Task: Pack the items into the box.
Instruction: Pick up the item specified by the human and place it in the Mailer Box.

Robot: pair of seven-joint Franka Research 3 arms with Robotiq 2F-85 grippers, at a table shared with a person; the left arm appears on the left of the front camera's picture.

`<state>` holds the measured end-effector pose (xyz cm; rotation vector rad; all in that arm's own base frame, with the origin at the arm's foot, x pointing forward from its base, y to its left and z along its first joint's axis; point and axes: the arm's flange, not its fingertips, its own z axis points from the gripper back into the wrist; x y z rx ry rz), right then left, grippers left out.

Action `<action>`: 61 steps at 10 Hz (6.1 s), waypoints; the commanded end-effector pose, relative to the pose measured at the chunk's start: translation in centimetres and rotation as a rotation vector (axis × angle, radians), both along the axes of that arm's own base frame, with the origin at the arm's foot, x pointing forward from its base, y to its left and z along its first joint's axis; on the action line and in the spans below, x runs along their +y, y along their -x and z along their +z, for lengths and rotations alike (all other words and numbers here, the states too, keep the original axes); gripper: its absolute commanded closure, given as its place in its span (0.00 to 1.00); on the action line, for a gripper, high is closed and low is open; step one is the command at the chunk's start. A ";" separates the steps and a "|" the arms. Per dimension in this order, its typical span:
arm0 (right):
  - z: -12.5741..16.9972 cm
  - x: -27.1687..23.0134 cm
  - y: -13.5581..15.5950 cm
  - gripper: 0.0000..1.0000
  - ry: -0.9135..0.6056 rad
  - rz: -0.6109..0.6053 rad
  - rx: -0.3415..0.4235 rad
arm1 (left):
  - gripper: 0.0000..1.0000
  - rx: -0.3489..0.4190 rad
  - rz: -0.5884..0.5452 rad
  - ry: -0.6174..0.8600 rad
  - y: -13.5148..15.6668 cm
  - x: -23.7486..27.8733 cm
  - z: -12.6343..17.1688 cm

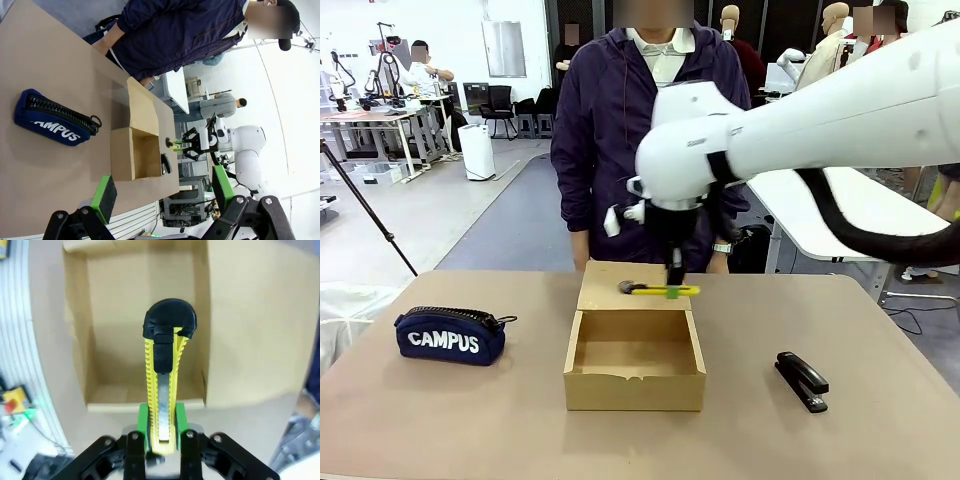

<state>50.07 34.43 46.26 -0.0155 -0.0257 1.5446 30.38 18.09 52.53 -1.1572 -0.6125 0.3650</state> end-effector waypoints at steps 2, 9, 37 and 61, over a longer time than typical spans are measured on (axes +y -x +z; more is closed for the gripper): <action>0.0 0.0 0.0 1.00 0.000 0.000 0.000 | 0.00 -0.015 0.002 0.016 0.0 0.0 0.2; -5.1 4.0 2.2 1.00 0.152 0.066 0.035 | 0.00 -0.015 0.002 0.016 0.0 0.0 0.2; 6.5 -38.1 25.5 0.00 -0.911 -1.171 0.471 | 0.00 -0.015 0.002 0.016 0.0 0.0 0.2; 2.6 -25.9 18.6 0.00 0.131 -1.356 -0.199 | 0.00 -0.015 0.002 0.016 0.0 0.0 0.2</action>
